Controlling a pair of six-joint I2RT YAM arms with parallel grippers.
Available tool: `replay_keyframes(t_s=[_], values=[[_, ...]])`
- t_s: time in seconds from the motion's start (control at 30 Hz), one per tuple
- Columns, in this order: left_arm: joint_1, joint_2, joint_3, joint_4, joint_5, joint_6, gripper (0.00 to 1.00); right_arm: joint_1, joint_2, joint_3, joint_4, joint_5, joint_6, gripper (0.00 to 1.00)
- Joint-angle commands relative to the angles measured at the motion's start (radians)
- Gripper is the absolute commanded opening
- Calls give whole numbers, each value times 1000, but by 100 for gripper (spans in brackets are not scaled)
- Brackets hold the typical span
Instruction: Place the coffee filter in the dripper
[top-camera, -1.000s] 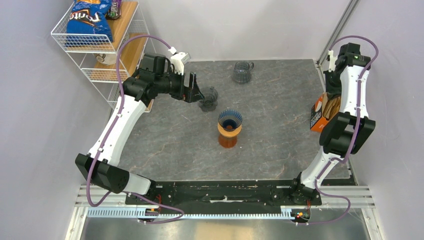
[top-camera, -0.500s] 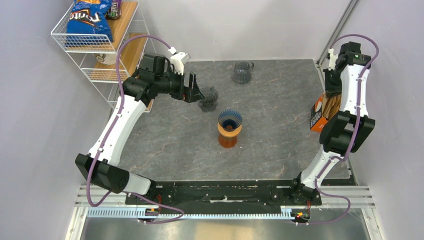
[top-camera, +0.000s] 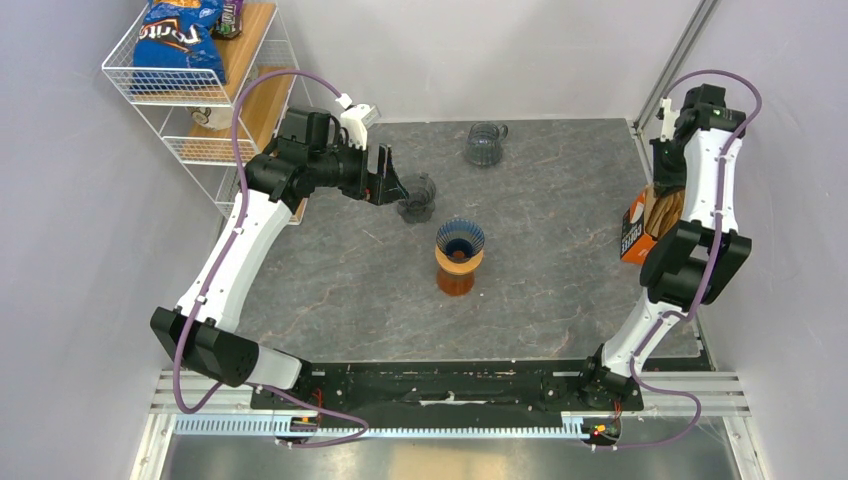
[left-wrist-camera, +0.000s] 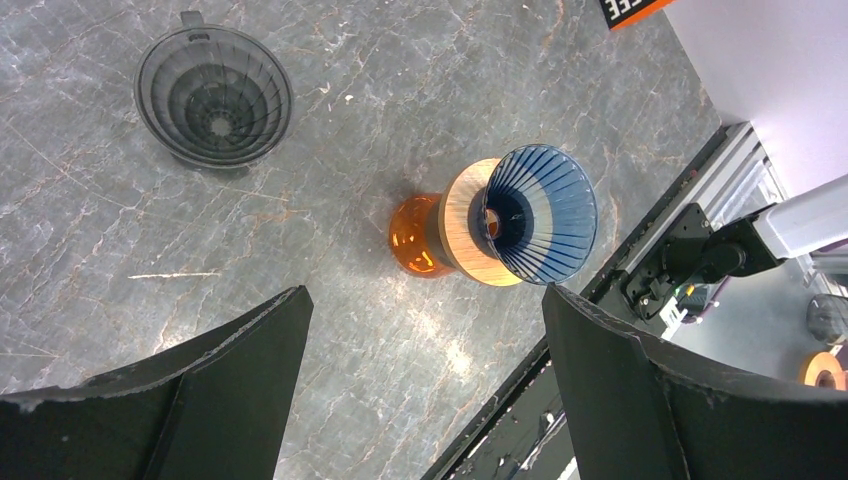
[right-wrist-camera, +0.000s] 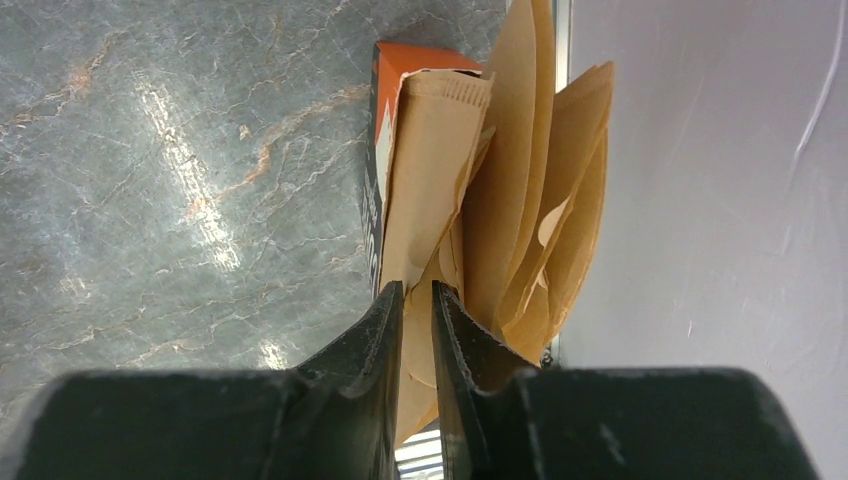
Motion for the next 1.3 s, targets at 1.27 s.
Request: replay_keyframes(t_s=[1.27], values=[[8,-29,-14,36,29,-31,93,-35,-43,45,-43,-52,-1,25]])
